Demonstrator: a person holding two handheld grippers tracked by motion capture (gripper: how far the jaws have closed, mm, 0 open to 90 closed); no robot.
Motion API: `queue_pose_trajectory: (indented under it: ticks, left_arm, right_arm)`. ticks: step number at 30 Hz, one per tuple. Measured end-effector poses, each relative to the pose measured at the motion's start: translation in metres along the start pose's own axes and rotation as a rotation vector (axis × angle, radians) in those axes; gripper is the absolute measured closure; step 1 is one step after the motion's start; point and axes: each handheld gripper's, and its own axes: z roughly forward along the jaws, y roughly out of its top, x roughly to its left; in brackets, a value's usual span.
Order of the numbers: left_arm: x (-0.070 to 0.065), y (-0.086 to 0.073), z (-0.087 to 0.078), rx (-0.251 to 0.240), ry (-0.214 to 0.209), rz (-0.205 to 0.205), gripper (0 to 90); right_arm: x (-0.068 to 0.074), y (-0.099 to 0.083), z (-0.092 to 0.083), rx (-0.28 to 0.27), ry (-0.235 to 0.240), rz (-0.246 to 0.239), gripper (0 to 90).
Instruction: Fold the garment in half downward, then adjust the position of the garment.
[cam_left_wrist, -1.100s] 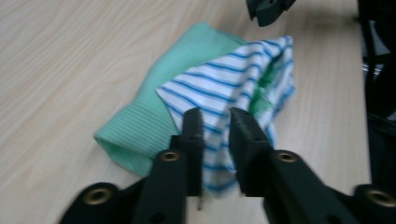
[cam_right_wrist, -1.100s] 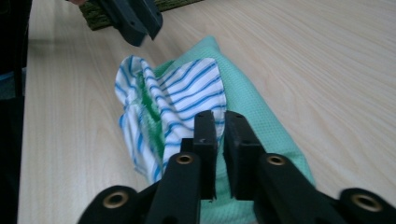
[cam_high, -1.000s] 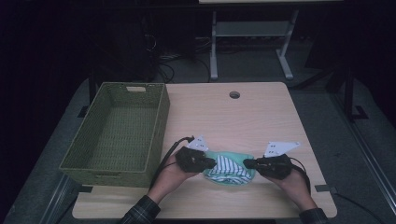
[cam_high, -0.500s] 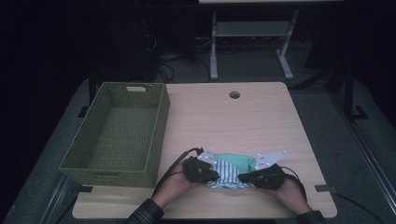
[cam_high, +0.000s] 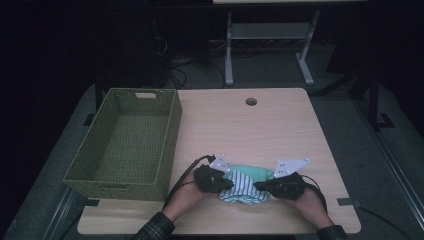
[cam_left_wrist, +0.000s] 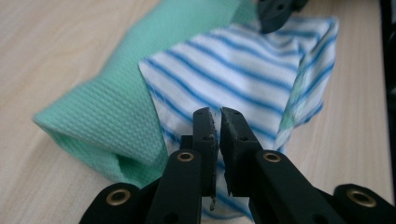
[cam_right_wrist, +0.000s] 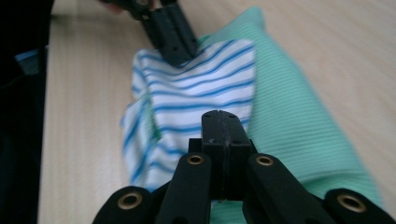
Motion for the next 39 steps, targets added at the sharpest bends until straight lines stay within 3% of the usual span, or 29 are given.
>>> queue_pose_trajectory:
  ticks: [4, 9, 19, 27, 31, 35, 39]
  left_arm:
    - [-0.005, 0.002, -0.006, -0.028, 0.004, -0.037, 89.5]
    - [-0.015, 0.003, -0.008, -0.036, -0.001, -0.034, 89.7]
    - [-0.032, 0.003, 0.0, -0.022, -0.048, -0.017, 89.7]
    - [-0.044, 0.001, 0.015, 0.014, -0.095, 0.0, 89.7]
    - [-0.043, 0.0, 0.02, 0.026, -0.104, -0.002, 89.7]
    - [-0.041, -0.001, 0.024, 0.037, -0.091, -0.002, 89.7]
    - [-0.037, -0.002, 0.025, 0.053, -0.052, 0.015, 89.7]
  right_arm:
    - [-0.012, 0.006, -0.001, -0.001, -0.051, 0.026, 90.0]
    - [-0.03, 0.012, 0.0, 0.01, -0.094, 0.056, 90.0]
    - [-0.061, 0.026, 0.014, 0.017, -0.112, 0.086, 90.0]
    - [-0.069, 0.034, 0.039, 0.062, -0.094, 0.083, 90.0]
    - [-0.069, 0.034, 0.047, 0.09, -0.09, 0.083, 90.0]
    - [-0.069, 0.032, 0.048, 0.106, -0.093, 0.078, 90.0]
    - [-0.071, 0.03, 0.044, 0.107, -0.097, 0.081, 89.9]
